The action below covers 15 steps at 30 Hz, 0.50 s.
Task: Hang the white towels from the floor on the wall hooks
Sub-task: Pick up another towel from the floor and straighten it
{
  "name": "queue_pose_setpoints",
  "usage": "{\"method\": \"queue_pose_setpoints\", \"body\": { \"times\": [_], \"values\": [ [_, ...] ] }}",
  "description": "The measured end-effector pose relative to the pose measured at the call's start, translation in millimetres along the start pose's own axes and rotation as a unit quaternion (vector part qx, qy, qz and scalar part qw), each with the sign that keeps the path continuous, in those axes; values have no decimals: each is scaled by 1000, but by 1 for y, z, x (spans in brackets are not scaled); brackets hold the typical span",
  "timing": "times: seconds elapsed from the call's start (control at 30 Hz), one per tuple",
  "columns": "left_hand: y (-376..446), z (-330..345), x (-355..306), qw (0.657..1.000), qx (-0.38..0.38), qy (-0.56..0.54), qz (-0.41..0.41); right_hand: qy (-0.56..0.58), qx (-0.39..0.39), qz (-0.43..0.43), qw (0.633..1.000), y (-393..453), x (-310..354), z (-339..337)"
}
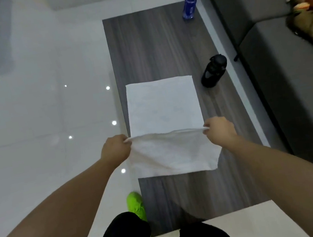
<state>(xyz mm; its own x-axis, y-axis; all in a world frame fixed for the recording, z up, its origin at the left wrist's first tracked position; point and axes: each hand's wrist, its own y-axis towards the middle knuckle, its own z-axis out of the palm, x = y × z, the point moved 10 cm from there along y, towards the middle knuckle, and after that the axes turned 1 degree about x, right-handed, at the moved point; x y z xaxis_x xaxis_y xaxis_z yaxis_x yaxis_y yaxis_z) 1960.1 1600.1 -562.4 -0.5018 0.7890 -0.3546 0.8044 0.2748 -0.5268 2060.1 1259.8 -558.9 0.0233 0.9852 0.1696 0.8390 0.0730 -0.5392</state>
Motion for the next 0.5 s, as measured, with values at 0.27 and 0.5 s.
{"method": "queue_pose_setpoints", "body": {
  "times": [0.27, 0.5],
  "values": [
    [130, -78, -55, 998, -56, -30, 19, 8, -99, 19, 995, 110, 37, -90],
    [208, -89, -63, 996, -84, 3, 24, -23, -220, 23, 975, 158, 59, -117]
  ]
}}
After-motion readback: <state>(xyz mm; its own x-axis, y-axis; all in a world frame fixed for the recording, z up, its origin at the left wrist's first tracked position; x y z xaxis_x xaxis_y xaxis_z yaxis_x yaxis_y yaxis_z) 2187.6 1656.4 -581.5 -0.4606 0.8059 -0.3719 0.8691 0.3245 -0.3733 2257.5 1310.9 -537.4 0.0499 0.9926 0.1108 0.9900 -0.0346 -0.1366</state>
